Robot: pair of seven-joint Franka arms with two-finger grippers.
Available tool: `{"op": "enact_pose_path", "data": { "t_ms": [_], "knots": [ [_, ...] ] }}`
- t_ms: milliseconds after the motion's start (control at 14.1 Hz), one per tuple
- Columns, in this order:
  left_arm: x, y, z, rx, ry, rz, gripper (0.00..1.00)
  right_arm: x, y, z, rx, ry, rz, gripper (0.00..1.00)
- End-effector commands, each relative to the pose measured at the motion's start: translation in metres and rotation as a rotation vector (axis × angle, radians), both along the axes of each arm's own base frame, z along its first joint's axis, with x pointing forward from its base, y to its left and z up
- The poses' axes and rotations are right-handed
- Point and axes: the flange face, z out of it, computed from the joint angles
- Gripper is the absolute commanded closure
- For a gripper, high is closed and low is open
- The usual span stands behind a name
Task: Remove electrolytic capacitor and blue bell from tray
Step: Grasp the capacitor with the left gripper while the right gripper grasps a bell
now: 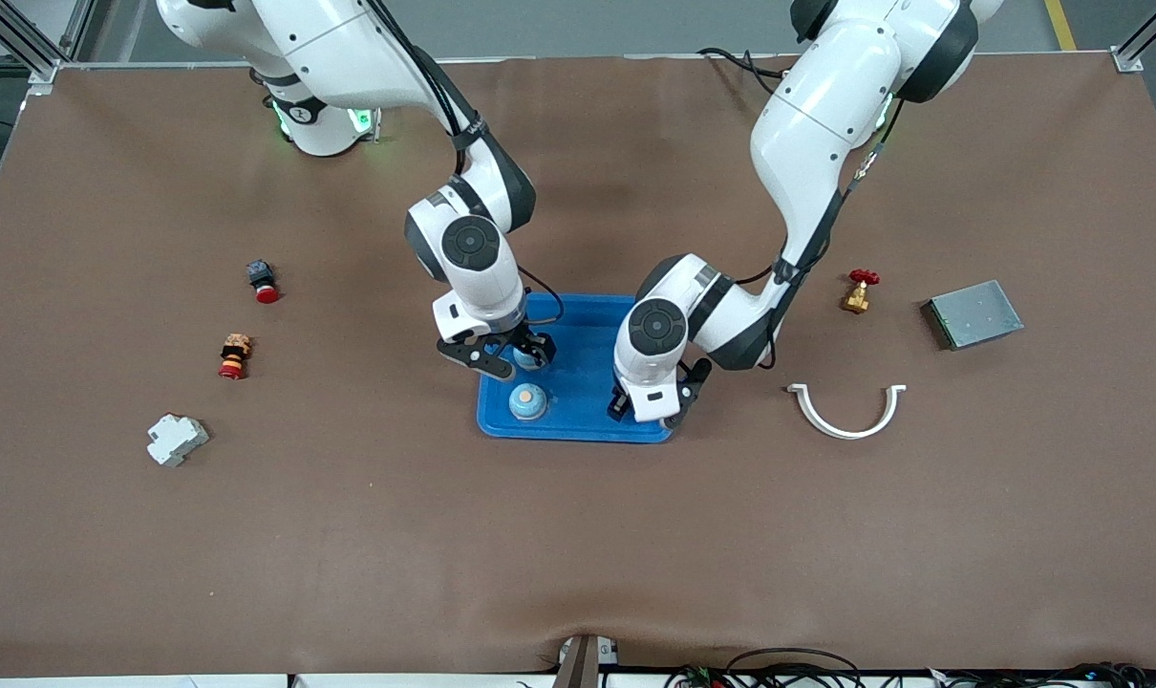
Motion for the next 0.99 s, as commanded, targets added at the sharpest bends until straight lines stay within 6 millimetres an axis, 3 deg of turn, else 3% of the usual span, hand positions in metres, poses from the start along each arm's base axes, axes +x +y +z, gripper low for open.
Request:
{"op": "enact_pose_path", "data": {
  "t_ms": [0,71,212,567,921],
  "knots": [
    [0.0,-0.003,-0.005,0.024,-0.017,0.011,0.79,0.004,0.011,-0.009,0.007,-0.009,-0.028,0.0],
    [0.0,-0.003,-0.005,0.024,-0.017,0.011,0.9,0.005,0.013,-0.011,0.007,-0.011,-0.031,0.0],
    [0.0,-0.003,-0.004,0.024,-0.02,0.01,1.0,0.005,0.014,-0.017,0.004,-0.007,-0.03,0.0],
    [-0.001,-0.007,0.003,0.022,-0.028,0.002,1.0,0.002,0.016,-0.026,0.008,0.0,-0.036,0.0],
    [0.014,0.003,0.038,0.003,-0.064,0.009,1.0,-0.004,0.023,-0.034,0.026,0.01,-0.048,0.03]
  ]
}}
